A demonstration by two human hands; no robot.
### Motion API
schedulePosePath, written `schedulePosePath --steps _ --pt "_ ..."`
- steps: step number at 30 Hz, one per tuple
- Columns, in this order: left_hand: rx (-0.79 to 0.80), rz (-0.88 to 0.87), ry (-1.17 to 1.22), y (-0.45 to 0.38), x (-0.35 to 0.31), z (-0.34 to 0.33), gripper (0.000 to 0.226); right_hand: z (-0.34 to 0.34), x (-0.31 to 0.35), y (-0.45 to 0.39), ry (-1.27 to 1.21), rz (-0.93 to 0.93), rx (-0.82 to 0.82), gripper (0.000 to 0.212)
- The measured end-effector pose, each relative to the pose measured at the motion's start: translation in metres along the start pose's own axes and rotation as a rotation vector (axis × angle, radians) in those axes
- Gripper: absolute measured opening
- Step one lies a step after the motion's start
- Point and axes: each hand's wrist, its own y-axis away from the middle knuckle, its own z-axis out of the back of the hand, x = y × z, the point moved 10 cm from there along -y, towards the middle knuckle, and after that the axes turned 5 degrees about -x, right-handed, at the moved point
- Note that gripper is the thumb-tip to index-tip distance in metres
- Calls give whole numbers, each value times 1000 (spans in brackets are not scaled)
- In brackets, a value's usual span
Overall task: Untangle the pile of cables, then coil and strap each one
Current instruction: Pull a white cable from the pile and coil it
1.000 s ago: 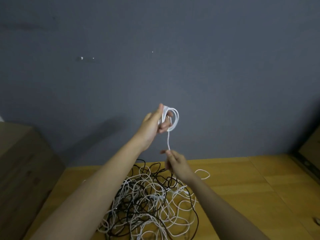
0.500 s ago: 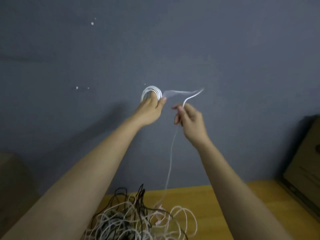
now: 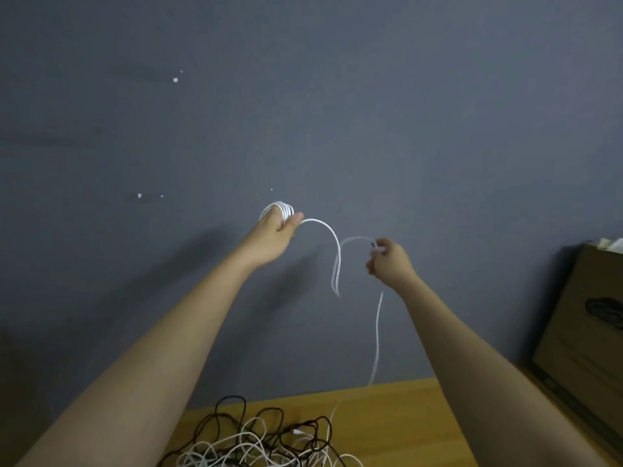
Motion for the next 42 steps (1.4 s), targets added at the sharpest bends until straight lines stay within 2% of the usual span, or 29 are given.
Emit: schedulePosePath --steps 2,3,5,6,8,10,13,15,17,18,20,22,23,24,26,30,32,34,35,38,40,42 --pt "34 -54 -1 3 -7 -4 32 -10 -11 5 375 34 89 51" --pt "51 -63 -13 4 -8 -7 30 -14 -3 12 367 86 67 53" --pt "86 -65 -44 6 -9 -15 23 -15 28 36 85 248 -18 42" --pt "93 -80 -50 7 -11 -19 19 -21 41 51 -82 282 8 39" --pt "82 -121 -27 11 -20 -24 12 -45 57 79 -308 263 209 38" --pt "59 -131 1 16 -26 -25 8 -64 60 103 -420 235 375 30" --pt "63 -77 37 19 -19 -23 9 -71 44 116 -593 154 431 25" --pt "50 -7 28 20 -4 -14 20 -66 29 115 -645 111 381 25" --pt "38 -12 -13 25 4 -3 26 -44 27 105 -537 216 215 24" --pt "92 -10 -6 32 5 -5 30 -28 32 100 -429 322 99 24" --pt "322 64 74 58 3 -26 38 -3 48 93 -257 493 -98 20" --pt "512 145 232 89 -7 -46 40 4 57 89 -224 539 -168 14" --pt "540 153 362 98 -18 -51 38 -3 56 87 -252 518 -129 13" --pt "523 150 515 102 -27 -51 35 -17 53 88 -288 478 -48 15" --pt "383 148 745 99 -35 -45 27 -57 38 98 -279 395 123 27" --pt "99 243 896 98 -6 -39 25 -134 -16 148 -48 288 395 32" --pt "-2 265 753 104 20 -40 26 -158 -33 180 88 373 494 31" --pt "-36 260 415 116 50 -40 30 -166 -35 209 138 516 513 24" --pt "2 242 218 125 65 -42 30 -163 -33 218 124 570 479 21" --pt "291 170 -232 161 104 -54 35 -135 -28 218 139 681 287 19" --pt "504 170 -271 193 115 -65 49 -116 -32 203 118 656 232 22" --pt "659 218 -195 224 109 -79 67 -113 -39 190 63 583 299 21"
